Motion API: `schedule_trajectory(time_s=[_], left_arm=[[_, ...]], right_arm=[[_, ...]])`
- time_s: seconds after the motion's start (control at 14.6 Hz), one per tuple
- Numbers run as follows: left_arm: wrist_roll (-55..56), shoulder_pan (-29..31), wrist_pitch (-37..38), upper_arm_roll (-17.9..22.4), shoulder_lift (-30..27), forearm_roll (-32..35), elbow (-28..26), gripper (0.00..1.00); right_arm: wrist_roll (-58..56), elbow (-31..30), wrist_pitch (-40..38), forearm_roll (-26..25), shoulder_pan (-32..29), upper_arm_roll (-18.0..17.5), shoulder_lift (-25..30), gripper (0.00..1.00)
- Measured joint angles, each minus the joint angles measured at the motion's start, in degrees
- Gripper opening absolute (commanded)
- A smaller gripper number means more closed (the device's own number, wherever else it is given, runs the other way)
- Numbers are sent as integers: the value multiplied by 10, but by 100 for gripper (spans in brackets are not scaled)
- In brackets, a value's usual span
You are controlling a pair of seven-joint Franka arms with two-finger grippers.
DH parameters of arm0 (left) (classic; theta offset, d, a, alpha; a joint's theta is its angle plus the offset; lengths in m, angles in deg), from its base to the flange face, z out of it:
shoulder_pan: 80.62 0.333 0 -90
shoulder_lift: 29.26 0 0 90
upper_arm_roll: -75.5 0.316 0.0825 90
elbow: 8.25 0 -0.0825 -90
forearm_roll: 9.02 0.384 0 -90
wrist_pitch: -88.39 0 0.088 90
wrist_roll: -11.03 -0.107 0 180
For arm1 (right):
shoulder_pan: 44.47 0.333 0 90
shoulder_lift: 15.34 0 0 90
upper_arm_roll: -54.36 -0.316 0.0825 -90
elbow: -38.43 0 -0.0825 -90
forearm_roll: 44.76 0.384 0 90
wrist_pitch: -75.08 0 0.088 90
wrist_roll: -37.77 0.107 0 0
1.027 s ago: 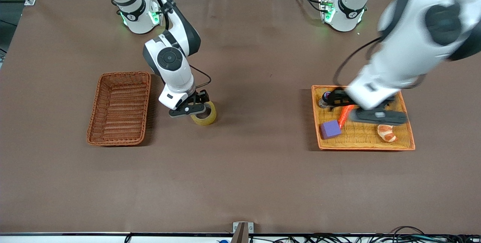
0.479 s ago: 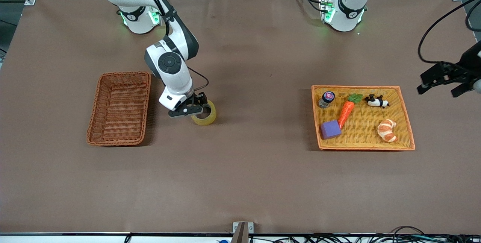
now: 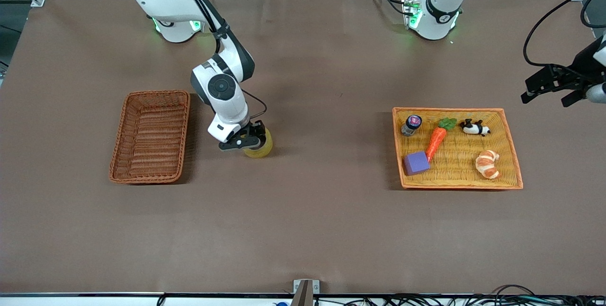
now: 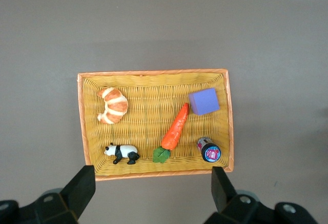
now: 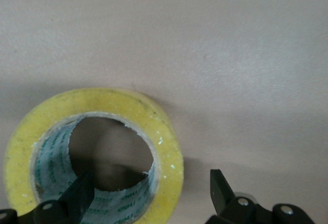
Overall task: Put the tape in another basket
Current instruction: 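Grasp the tape rim with the right gripper while the left gripper withdraws, then carry the tape with the right gripper and lower it into the basket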
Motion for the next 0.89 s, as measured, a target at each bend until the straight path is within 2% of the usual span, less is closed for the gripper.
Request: schedule_trajectory(time_s=[0.07, 0.21, 0.27, 0.62, 0.75, 0.89], left_arm=[[0, -5, -1, 0, 3, 0, 1, 100], [2, -12, 2, -5, 8, 3, 2, 100], [2, -12, 4, -9, 9, 12, 2, 100], [12, -8, 7, -30, 19, 46, 2, 100], [12, -3, 7, -30, 20, 46, 6, 100], [12, -2, 7, -31, 20, 46, 12, 100]], right_arm=[[1, 0, 5, 0, 3, 0, -4, 82], [1, 0, 6, 0, 3, 1, -4, 25], [1, 0, 6, 0, 3, 1, -4, 14], [12, 0, 15, 0, 5, 2, -6, 10], [16, 0, 20, 0, 5, 3, -6, 0], [21, 1, 20, 0, 4, 5, -6, 0]])
